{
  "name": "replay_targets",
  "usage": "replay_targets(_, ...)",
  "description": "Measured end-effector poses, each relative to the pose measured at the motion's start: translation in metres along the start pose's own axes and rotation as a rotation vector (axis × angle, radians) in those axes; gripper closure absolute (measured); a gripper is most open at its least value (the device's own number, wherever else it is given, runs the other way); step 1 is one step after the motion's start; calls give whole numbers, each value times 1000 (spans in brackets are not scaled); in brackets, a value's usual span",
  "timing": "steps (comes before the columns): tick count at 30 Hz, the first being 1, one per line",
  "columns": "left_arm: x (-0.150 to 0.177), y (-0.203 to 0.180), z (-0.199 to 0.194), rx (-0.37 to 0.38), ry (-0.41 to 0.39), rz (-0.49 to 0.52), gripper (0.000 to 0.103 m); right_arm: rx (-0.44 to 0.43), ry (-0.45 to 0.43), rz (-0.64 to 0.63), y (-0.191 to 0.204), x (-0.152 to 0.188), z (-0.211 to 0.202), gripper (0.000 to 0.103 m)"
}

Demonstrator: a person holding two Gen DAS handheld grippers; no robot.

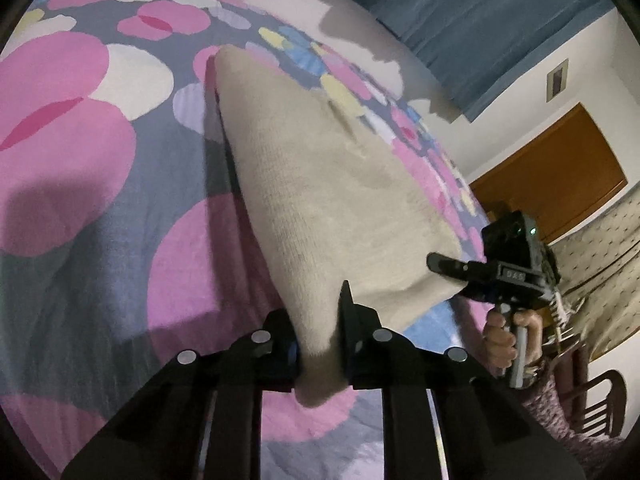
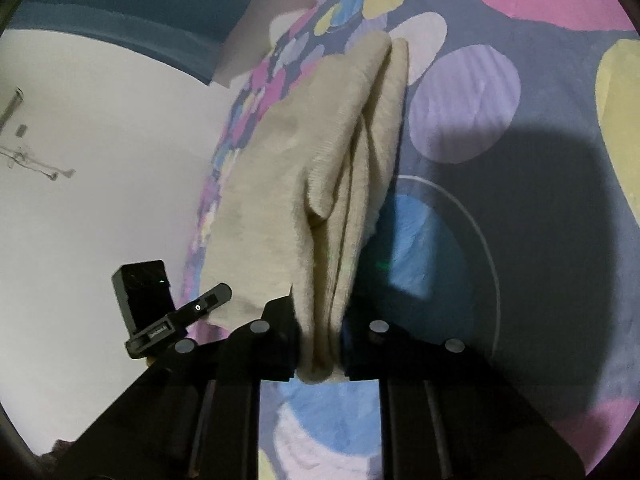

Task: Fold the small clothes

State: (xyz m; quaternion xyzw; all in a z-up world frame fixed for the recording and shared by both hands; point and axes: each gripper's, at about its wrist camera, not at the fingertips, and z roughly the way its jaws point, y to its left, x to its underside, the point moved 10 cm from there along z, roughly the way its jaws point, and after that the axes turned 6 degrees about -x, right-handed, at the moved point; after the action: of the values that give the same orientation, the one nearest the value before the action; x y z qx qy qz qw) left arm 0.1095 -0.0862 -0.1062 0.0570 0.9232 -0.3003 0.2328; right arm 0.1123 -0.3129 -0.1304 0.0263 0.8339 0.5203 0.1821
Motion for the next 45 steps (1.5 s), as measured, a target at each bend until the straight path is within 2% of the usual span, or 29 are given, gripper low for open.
replay_targets(4,4,-9,-12,31,1,-16,88,-38,8,7,7,11,-10,89)
replay_targets(10,29,0,0,-27,35,-4,87,-24,25,44,-12,27,-8,89)
replay_targets(11,31,4,4,-28,42,-16,87,-43,23,43,-11,27,-8,89)
replay_targets(14,31,5,4,-27,35,1,85,-25,21,21,-9,28,-10,89)
replay_targets(20,32,1,1,-77,6,29,76,-20,-12,31,-10,35,-20,88)
replay_targets(24,31,-2,-1,-111,-15,49,66,-27,-42,52,-11,38,-26,86)
replay_targets(30,32,0,-7,-185,-46,74,49,17,-61,43,-13,42,-36,78)
replay_targets(32,32,1,-8,-211,-50,78,48,30,-69,39,-12,43,-38,74)
replay_targets(36,33,3,-12,-280,-78,89,37,48,-77,34,-10,46,-40,69)
replay_targets(40,34,6,-16,-319,-93,93,32,65,-77,9,-6,47,-39,58)
replay_targets(45,40,6,-22,-359,-105,103,30,92,-79,-39,4,48,-34,43)
